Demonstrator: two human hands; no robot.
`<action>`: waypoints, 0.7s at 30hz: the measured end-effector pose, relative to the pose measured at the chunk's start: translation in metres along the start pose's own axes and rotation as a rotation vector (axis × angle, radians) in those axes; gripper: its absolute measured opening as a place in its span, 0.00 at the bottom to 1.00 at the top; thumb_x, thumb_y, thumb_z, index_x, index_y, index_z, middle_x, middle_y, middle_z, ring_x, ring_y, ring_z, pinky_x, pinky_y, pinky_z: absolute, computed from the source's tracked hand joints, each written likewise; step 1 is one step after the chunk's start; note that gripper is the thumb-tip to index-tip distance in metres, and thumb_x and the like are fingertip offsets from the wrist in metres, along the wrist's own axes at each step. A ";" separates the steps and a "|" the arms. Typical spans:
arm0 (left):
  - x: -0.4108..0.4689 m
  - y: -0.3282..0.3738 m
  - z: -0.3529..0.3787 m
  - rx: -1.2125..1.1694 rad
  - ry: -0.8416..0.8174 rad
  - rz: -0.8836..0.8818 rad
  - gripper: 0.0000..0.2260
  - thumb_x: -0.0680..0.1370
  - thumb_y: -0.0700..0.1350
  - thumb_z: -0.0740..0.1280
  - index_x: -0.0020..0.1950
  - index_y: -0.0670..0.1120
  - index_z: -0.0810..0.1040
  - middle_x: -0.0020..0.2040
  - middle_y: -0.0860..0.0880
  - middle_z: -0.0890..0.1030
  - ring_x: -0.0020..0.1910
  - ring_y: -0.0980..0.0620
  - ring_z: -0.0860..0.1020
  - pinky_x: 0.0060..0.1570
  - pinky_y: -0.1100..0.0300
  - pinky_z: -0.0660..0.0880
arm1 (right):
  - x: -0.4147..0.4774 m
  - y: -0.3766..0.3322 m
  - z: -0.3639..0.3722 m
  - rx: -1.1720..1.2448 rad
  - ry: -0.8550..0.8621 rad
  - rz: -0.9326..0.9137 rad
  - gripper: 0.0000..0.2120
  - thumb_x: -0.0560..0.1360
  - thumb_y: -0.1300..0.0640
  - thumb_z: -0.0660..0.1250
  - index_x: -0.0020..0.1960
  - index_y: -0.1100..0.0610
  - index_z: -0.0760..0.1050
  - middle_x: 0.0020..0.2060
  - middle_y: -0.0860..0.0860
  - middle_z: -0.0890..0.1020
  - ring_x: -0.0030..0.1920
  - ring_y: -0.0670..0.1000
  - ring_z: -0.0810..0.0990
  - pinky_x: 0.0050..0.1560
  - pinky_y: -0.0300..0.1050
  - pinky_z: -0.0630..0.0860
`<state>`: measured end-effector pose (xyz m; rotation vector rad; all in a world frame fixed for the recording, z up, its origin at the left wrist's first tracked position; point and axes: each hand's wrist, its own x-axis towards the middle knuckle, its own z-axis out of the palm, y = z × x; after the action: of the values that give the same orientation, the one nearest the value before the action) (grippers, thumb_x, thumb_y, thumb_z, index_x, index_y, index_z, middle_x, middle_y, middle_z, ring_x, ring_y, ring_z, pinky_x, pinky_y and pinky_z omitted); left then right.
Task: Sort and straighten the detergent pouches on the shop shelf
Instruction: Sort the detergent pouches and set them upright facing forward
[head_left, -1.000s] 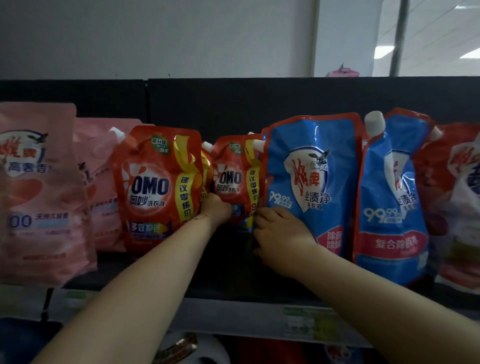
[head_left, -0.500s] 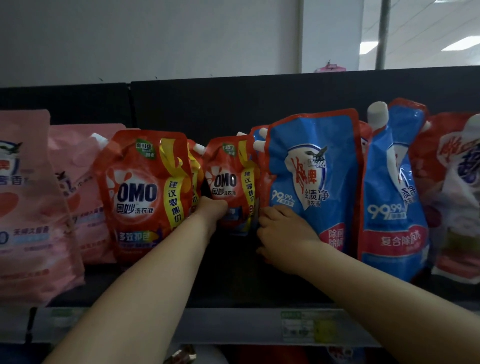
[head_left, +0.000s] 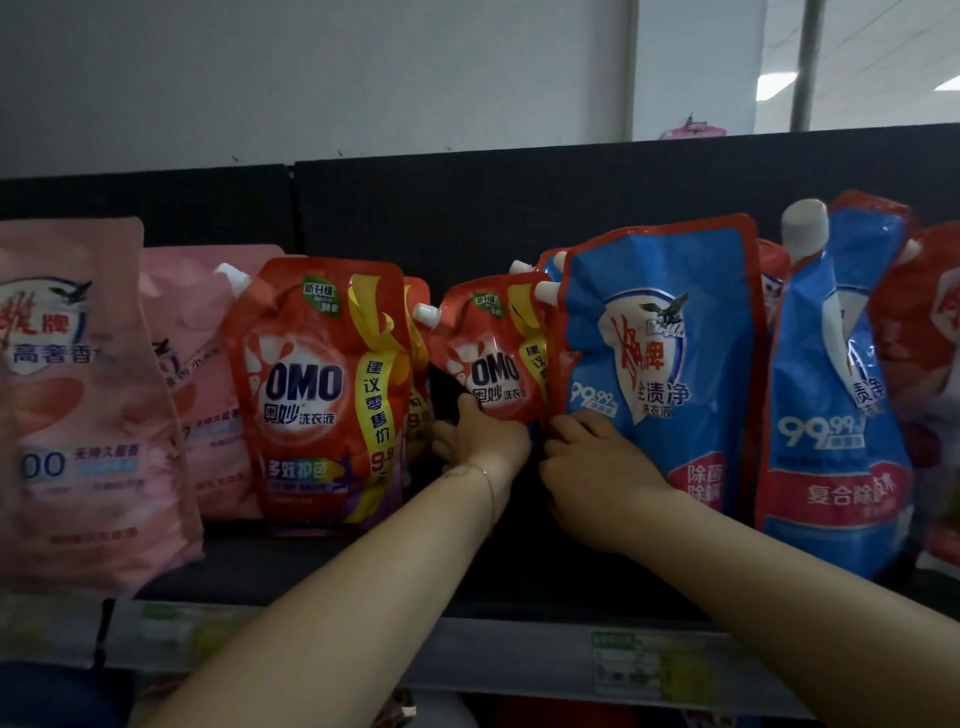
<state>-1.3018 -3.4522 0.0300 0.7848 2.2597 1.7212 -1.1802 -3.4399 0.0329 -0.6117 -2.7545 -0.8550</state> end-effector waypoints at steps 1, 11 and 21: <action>-0.001 0.000 -0.001 0.026 -0.011 0.021 0.21 0.74 0.40 0.61 0.66 0.48 0.65 0.70 0.40 0.61 0.69 0.38 0.60 0.69 0.46 0.61 | 0.001 0.000 0.001 0.002 -0.003 0.001 0.16 0.79 0.49 0.59 0.63 0.53 0.75 0.61 0.51 0.76 0.68 0.55 0.62 0.71 0.51 0.51; 0.025 0.002 -0.029 -0.261 -0.233 -0.060 0.33 0.73 0.45 0.70 0.74 0.43 0.58 0.66 0.41 0.72 0.61 0.39 0.73 0.60 0.43 0.73 | 0.000 0.001 0.002 0.020 0.034 -0.015 0.19 0.80 0.46 0.57 0.64 0.55 0.75 0.61 0.51 0.76 0.68 0.55 0.63 0.71 0.51 0.51; -0.003 0.006 -0.009 -0.150 -0.094 0.221 0.25 0.59 0.55 0.78 0.52 0.55 0.75 0.52 0.51 0.83 0.50 0.48 0.80 0.55 0.50 0.77 | 0.002 0.005 0.006 0.043 0.058 -0.026 0.16 0.79 0.49 0.59 0.60 0.55 0.77 0.59 0.51 0.77 0.65 0.55 0.64 0.69 0.50 0.51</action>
<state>-1.3016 -3.4597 0.0377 1.0909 2.0203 1.8781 -1.1798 -3.4325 0.0313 -0.5359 -2.7270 -0.8044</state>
